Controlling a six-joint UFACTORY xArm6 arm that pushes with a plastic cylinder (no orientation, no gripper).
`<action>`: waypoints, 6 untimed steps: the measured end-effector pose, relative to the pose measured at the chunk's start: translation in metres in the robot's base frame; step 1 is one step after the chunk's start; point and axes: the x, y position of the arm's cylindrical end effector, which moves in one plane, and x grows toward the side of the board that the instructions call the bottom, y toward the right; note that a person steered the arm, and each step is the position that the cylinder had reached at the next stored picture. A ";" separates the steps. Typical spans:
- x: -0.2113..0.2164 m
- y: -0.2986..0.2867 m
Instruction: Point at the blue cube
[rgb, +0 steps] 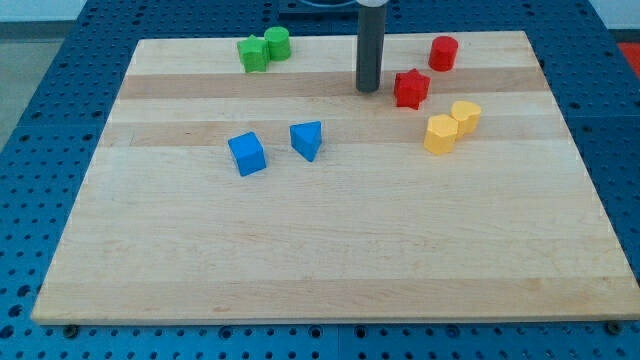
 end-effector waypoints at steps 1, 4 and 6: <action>0.000 0.033; 0.017 0.035; 0.026 0.036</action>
